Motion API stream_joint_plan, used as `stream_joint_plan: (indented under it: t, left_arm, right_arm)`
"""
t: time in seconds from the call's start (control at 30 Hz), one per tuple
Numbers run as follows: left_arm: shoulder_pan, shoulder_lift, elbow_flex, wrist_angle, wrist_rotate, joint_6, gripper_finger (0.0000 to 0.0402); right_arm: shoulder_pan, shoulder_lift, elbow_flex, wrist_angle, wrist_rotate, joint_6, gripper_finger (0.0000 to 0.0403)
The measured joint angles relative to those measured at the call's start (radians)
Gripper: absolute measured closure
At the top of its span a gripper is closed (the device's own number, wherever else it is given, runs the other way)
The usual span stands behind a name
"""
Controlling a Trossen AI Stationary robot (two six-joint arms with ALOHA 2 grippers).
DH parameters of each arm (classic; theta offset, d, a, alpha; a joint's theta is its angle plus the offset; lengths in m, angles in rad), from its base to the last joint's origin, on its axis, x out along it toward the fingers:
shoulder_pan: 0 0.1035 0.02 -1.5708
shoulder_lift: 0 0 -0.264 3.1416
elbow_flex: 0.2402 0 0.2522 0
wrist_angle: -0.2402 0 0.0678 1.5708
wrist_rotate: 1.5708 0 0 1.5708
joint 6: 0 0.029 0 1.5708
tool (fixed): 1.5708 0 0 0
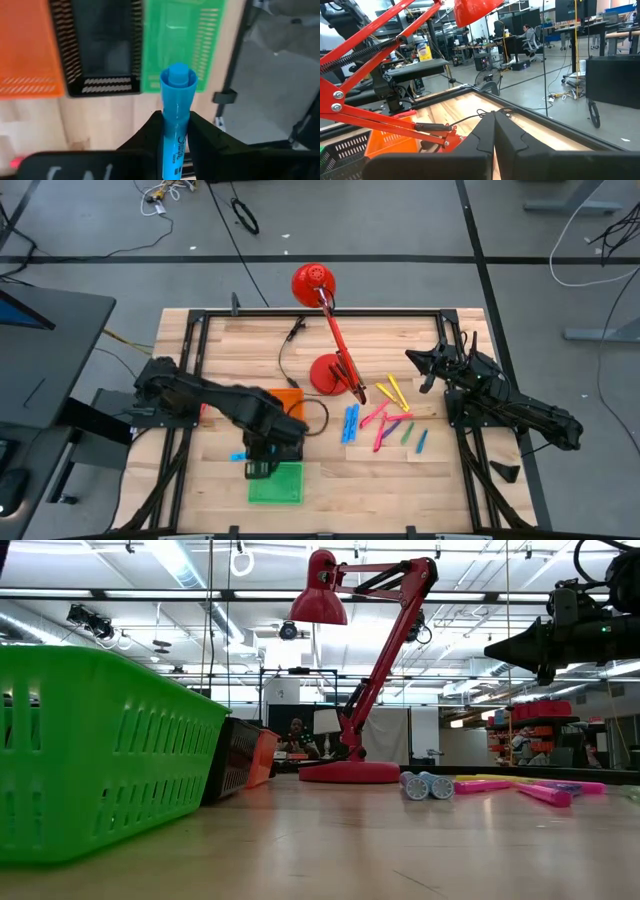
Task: Pick & Place Markers
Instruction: Put the left blue highlighter into the green bin
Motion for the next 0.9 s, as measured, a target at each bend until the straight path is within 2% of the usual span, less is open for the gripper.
stream_joint_plan:
  t: [0.17,0.37,0.7,0.9]
  left_arm:
    - [-0.035,0.082,0.119,0.000,0.018,0.002,0.0335]
    - [-0.049,0.151,0.192,0.000,0.051,0.000,0.0335]
    - [-0.060,0.170,0.203,-0.001,0.050,-0.014,0.0335]
    - [-0.060,0.179,0.144,0.001,0.009,-0.020,0.0335]
  right_arm:
    - [0.000,0.000,0.000,0.000,0.000,0.000,0.0392]
    - [0.000,0.000,0.000,0.000,0.000,0.000,0.0392]
    - [0.000,0.000,0.000,0.000,0.000,0.000,0.0392]
    - [0.000,0.000,0.000,0.000,0.000,0.000,0.0392]
